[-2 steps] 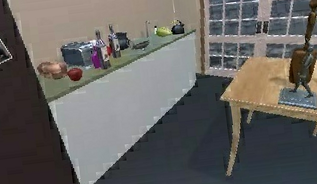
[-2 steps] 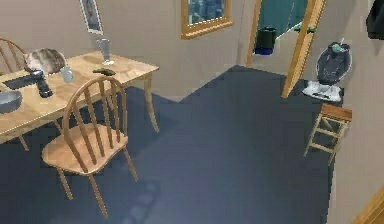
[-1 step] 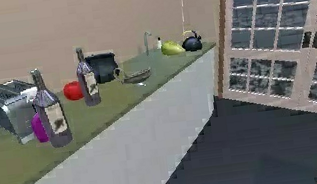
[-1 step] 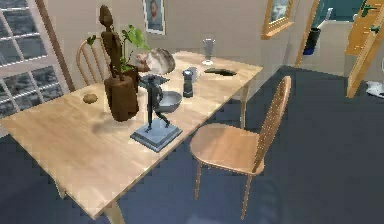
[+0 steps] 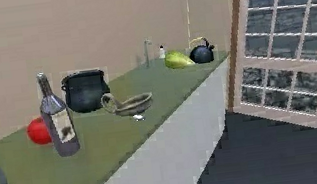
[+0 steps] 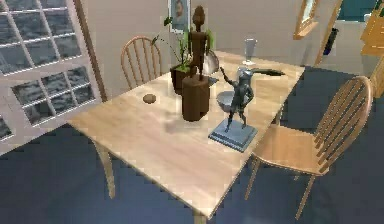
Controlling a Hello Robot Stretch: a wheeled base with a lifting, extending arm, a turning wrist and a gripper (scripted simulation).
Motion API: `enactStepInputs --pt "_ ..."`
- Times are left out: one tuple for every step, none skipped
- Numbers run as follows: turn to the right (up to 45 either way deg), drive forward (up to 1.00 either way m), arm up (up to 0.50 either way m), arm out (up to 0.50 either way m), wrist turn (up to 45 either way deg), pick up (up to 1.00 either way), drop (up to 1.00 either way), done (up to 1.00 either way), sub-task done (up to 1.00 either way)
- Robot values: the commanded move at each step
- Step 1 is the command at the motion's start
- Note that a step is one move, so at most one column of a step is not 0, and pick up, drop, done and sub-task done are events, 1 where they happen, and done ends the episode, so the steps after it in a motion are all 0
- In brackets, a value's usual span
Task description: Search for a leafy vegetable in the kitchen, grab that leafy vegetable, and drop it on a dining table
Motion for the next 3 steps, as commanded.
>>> enactStepInputs --pt "27.0 0.0 0.0 0.0 0.0 0.0 0.0 0.0 0.0" --pt "0.0 0.65 0.0 0.0 0.0 0.0 0.0 0.0 0.0" --pt "-45.0 0.0 0.0 0.0 0.0 0.0 0.0 0.0 0.0"
